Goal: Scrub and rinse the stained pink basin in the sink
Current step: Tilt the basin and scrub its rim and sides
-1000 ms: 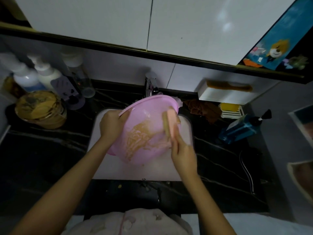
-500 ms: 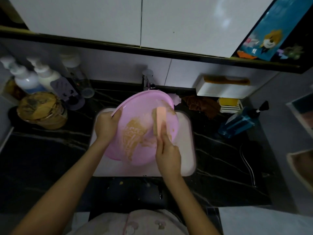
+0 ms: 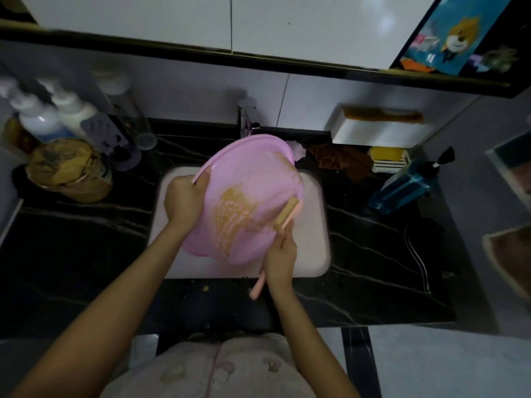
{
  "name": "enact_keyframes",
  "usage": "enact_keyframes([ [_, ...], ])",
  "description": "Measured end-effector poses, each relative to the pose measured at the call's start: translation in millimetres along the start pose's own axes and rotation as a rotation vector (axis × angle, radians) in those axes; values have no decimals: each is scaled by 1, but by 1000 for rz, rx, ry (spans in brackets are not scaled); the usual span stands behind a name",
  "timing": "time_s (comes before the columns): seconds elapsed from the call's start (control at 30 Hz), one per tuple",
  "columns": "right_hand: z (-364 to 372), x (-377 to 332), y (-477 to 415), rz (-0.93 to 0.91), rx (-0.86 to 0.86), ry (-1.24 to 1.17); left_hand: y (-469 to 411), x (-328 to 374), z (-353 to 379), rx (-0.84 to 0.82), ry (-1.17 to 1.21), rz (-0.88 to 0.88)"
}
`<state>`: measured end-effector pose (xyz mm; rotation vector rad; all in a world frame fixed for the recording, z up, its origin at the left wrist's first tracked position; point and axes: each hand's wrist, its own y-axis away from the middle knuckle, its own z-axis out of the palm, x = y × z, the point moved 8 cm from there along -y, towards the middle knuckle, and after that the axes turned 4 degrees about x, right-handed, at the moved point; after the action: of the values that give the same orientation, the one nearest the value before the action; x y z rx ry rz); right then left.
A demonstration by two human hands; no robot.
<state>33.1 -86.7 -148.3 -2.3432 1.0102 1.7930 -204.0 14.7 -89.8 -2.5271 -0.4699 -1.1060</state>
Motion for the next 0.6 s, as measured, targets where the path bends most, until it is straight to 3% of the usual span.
enact_keyframes([
  [0.1,16,-15,26,-81,-27,-16,0,-4,1,-13,13,-14],
  [0.23,25,21,36,129,-105,-44,-2,-2,0,-24,6,-11],
  [0.4,27,-16,34,-21,-113,18,2,-1,0,-29,-18,3],
  [0.53,21,20,46,221,-161,69,3,0,2,-51,2,9],
  [0.6,19,-3,48,168,-154,62,3,1,4,-64,-4,3],
])
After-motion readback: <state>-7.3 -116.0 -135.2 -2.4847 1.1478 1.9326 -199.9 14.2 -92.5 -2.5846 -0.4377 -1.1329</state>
